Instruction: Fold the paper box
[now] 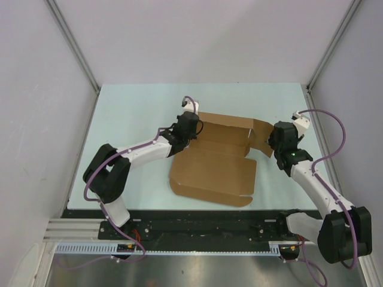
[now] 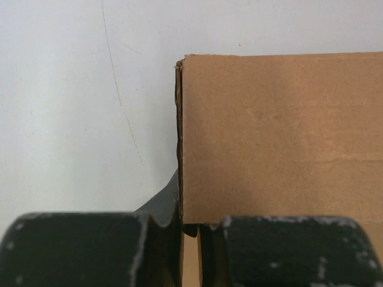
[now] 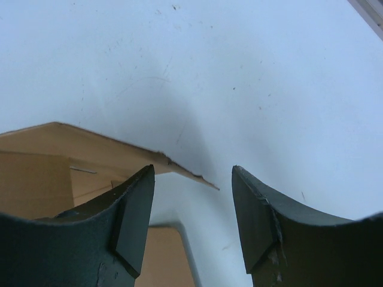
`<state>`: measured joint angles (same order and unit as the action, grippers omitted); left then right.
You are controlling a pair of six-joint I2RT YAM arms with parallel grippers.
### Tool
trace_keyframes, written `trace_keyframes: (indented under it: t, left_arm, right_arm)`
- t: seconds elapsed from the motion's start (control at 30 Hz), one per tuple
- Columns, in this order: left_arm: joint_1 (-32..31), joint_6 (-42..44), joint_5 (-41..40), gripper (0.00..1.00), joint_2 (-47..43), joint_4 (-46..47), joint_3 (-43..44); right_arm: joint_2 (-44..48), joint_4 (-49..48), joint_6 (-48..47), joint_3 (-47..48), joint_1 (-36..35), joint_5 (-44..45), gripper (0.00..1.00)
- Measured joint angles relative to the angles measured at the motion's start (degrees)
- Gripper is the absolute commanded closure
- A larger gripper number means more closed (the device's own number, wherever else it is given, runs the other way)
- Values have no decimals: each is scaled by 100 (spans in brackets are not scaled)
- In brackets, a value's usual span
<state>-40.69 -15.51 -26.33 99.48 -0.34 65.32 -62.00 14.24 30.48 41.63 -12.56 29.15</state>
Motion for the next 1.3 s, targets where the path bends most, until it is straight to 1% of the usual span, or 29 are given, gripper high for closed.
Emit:
trace_keyframes:
  t: [0.1,0.2,0.23,0.27,0.3,0.37,0.4,0.5,0.77,1.0,1.23,1.3]
  left_arm:
    - [0,4,11,100,-2,-9,4]
    - [13,9,90,100,0,-133,81]
    - [24,9,129,100,0,-184,109]
    - [39,7,184,100,2,-262,162]
    - [50,9,243,100,11,-330,208]
    - [68,7,317,100,37,-494,319]
    - [74,9,348,100,55,-555,372]
    - [101,11,457,100,136,-782,568]
    - [116,109,767,100,398,-1187,1067]
    - [122,160,1005,100,494,-1405,1292]
    - [122,160,1064,100,509,-1432,1322]
    - [122,157,1069,100,509,-1432,1322]
  right_arm:
    - [-210,-260,-68,0,114,-116,45]
    - [-356,-457,-90,28,190,-273,55]
    - [-424,-498,-90,59,208,-328,63]
    - [-498,-531,-92,103,221,-409,66]
    - [-546,-566,-107,131,227,-463,72]
    - [-570,-590,-98,160,234,-588,76]
    - [-570,-597,-87,164,240,-654,81]
    - [-566,-599,-55,181,238,-863,86]
    - [-527,-442,214,339,240,-1480,91]
    - [-503,-249,625,415,192,-2044,94]
    - [-149,-153,699,459,13,-2184,96]
    - [-61,-116,686,501,-61,-2210,94]
